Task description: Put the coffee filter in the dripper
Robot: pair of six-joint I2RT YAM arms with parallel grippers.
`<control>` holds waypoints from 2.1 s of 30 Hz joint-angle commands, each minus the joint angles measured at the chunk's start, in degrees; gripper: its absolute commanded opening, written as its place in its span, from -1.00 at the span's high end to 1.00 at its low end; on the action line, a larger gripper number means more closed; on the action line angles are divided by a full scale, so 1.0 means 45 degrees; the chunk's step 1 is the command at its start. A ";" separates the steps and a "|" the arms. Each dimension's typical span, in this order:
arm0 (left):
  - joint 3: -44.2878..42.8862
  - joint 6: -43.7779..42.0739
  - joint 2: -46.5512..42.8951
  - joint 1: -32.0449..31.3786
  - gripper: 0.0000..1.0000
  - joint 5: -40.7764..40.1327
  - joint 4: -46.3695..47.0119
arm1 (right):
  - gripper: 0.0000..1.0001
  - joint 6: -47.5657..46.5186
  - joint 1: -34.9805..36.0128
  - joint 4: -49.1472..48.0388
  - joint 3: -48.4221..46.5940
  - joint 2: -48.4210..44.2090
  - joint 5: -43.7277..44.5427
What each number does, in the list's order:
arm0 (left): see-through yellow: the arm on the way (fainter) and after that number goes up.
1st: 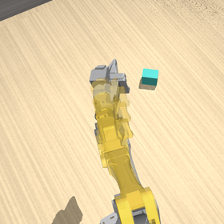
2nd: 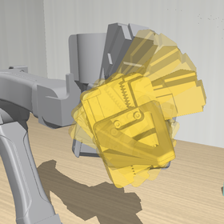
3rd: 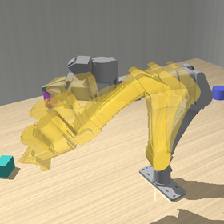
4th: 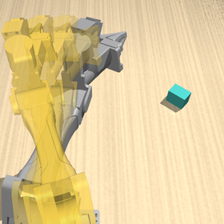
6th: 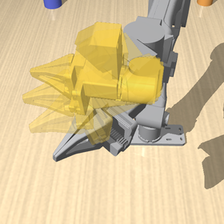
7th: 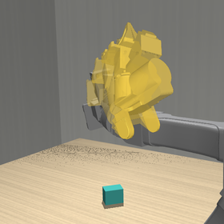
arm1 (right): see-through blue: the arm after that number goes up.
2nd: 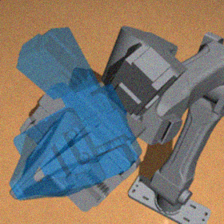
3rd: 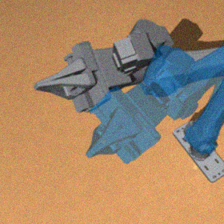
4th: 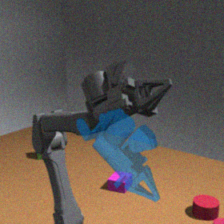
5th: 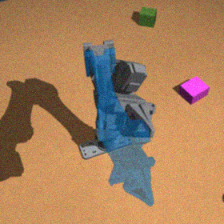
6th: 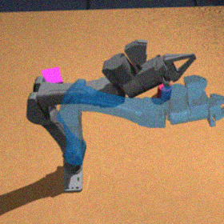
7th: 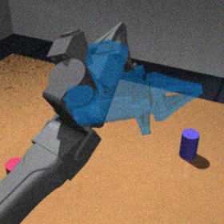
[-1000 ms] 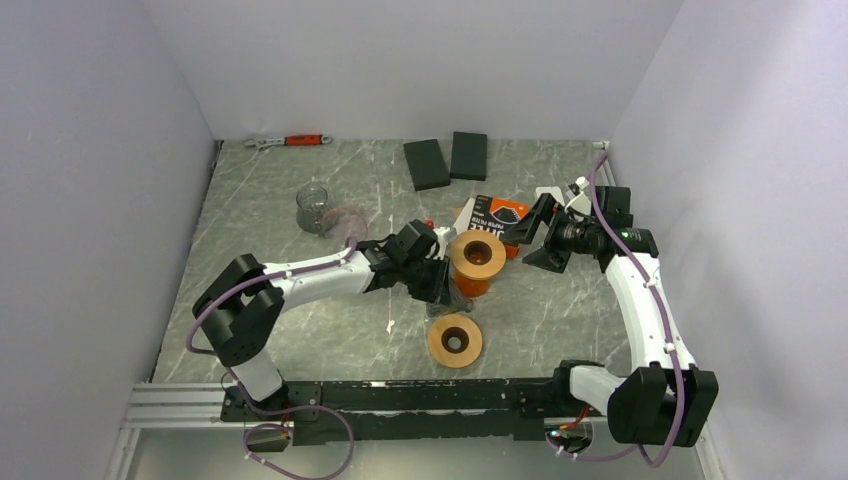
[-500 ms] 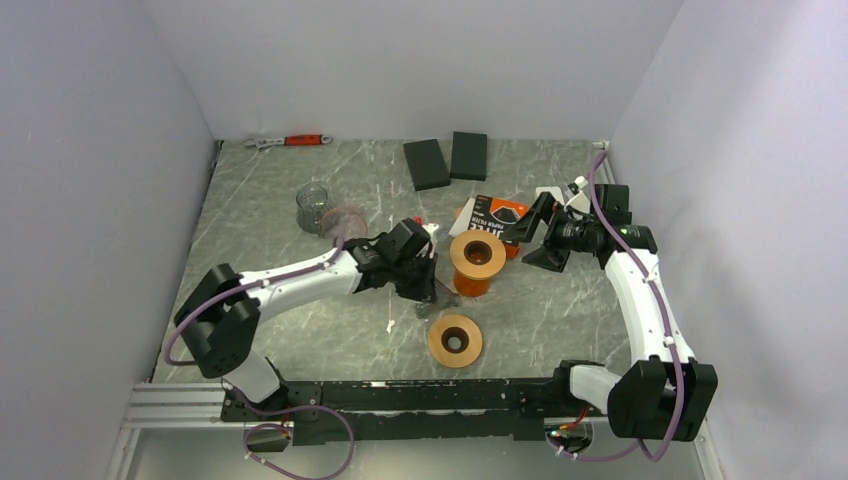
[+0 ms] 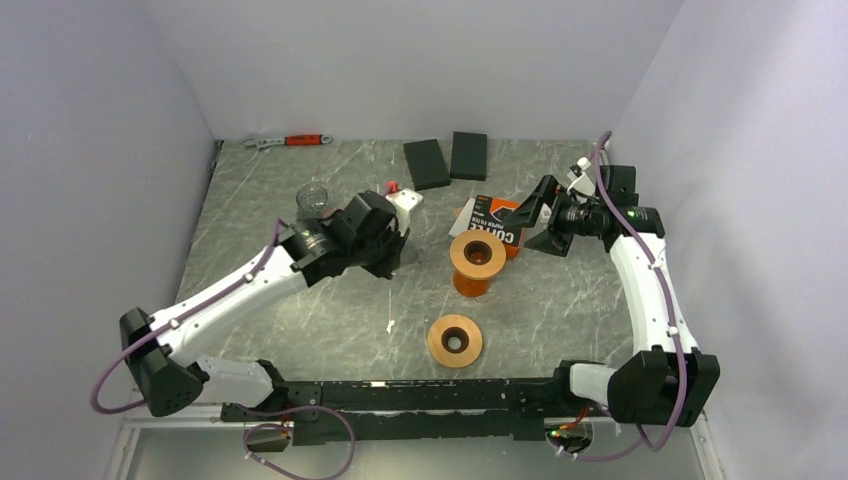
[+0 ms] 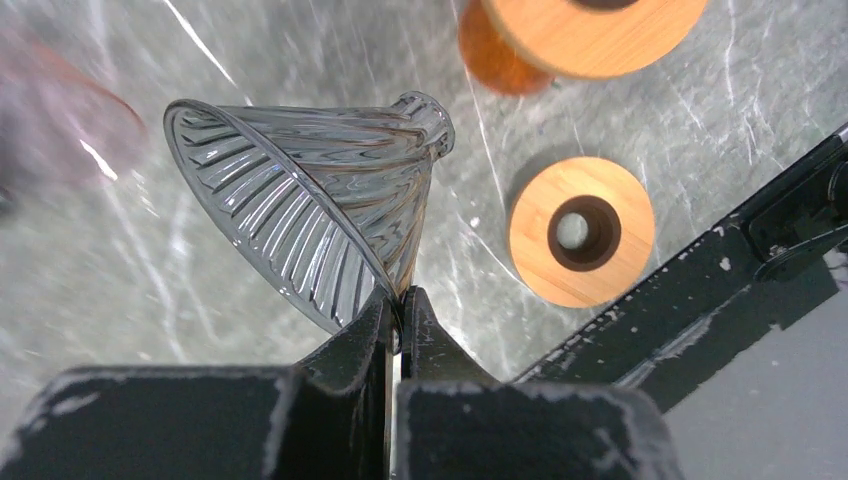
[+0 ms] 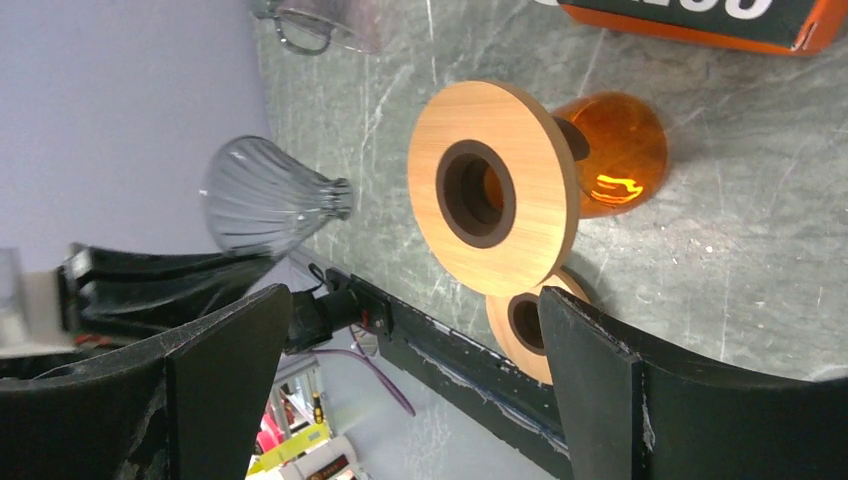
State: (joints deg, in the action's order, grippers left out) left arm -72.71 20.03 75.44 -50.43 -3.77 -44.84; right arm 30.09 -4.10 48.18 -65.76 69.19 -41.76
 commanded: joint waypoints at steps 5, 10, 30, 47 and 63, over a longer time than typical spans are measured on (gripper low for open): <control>-0.2159 -0.9172 -0.0755 -0.0037 1.00 0.2300 -0.0294 | -0.98 -0.0122 -0.0009 0.0929 -0.1928 0.0477 -0.0904; -0.2809 -1.2720 -0.0508 -0.0106 1.00 0.4175 -0.0422 | -0.99 -0.0348 -0.0007 0.1947 -0.3212 0.0848 -0.1194; -0.4727 -1.9391 0.1530 -0.3666 1.00 -0.0813 -0.1455 | -0.75 -0.0756 0.4261 0.3940 -0.6431 0.1492 0.1269; -0.4291 -2.0614 0.1458 -0.4850 1.00 -0.2835 -0.0706 | 0.70 -0.1090 0.5064 0.4343 -0.6618 0.2251 0.2004; -0.3248 -1.9428 0.0708 -0.4984 -0.99 -0.2290 0.2942 | 1.00 -0.1712 0.5149 0.5008 -0.7464 0.2712 0.3584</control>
State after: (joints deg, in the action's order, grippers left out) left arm -87.50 -72.16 82.17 -72.49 -16.71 -42.78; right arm 22.22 19.16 70.04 -95.81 81.52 -28.40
